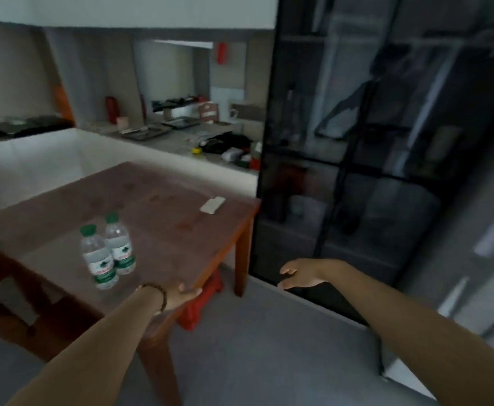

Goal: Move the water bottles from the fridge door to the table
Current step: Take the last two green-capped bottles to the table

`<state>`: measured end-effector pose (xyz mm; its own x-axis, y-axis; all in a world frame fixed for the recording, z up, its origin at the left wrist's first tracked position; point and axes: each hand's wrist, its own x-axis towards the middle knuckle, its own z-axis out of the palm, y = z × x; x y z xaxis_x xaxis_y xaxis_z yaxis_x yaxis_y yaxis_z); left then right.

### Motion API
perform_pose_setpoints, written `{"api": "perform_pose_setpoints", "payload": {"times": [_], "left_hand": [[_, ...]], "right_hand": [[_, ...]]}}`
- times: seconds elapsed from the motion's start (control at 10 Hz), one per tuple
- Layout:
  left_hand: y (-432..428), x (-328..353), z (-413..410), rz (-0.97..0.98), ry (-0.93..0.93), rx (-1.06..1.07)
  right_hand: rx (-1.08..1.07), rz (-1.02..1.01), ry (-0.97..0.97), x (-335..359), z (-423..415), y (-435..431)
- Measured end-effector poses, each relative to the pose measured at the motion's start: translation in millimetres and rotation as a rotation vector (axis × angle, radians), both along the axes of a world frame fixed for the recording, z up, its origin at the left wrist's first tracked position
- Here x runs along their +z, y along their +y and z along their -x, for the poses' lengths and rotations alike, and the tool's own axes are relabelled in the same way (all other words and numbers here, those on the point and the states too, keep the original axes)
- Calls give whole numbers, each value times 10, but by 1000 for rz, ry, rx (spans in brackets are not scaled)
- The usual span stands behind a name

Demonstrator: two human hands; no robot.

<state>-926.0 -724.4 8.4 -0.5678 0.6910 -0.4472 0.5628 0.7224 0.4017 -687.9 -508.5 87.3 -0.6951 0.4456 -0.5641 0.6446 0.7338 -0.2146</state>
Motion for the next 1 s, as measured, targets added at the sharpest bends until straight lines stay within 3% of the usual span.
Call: {"api": "perform_pose_setpoints", "payload": {"times": [0.2, 0.4, 0.5, 0.7, 1.0], "left_hand": [[755, 563, -1556, -97, 174, -341], [1216, 1119, -3655, -211, 214, -593], [1350, 1171, -4762, -247, 198, -714], [1598, 1588, -6640, -366, 392, -966], [2631, 2033, -8408, -670, 610, -1102]], "right_hand": [[-286, -74, 141, 415, -2079, -56], [-493, -181, 260, 802, -4123, -331], [-562, -228, 239, 920, -5214, -483], [-762, -368, 183, 1173, -7257, -614], [-879, -664, 374, 1309, -9243, -314]]}}
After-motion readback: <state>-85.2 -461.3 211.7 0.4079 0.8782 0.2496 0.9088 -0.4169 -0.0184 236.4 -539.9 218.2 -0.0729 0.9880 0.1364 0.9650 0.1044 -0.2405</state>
